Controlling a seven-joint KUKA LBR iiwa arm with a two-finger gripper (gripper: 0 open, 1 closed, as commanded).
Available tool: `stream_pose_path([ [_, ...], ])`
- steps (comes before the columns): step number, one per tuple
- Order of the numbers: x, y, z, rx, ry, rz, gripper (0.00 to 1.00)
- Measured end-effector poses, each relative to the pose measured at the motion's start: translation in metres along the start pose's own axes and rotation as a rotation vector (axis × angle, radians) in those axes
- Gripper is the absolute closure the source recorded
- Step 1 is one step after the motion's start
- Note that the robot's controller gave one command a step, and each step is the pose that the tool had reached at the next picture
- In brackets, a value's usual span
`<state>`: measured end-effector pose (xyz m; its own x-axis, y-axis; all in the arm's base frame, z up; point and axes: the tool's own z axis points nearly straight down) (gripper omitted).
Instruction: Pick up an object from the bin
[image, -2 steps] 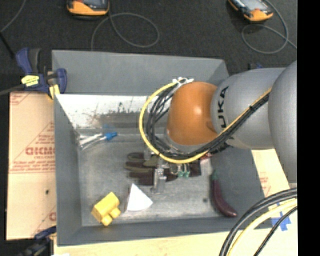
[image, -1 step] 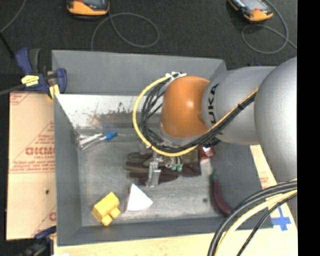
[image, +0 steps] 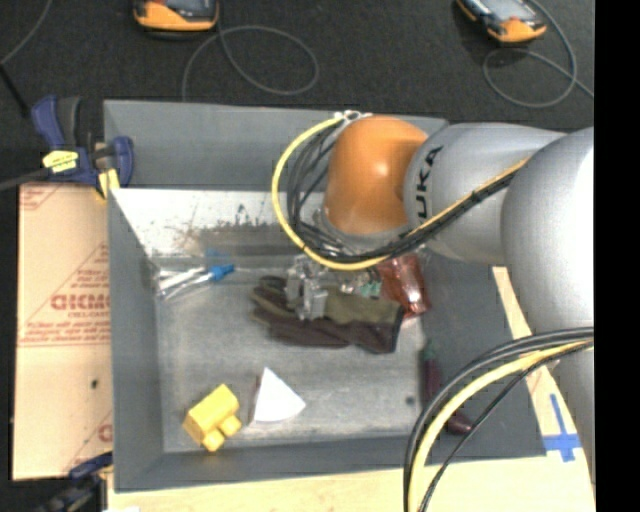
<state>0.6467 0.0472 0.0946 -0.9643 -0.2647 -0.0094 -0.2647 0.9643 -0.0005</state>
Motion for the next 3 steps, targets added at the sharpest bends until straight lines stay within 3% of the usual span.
stream_pose_path([
  [3,-0.0016,-0.0047,-0.0025,0.001,-0.006,-0.03,1.0],
])
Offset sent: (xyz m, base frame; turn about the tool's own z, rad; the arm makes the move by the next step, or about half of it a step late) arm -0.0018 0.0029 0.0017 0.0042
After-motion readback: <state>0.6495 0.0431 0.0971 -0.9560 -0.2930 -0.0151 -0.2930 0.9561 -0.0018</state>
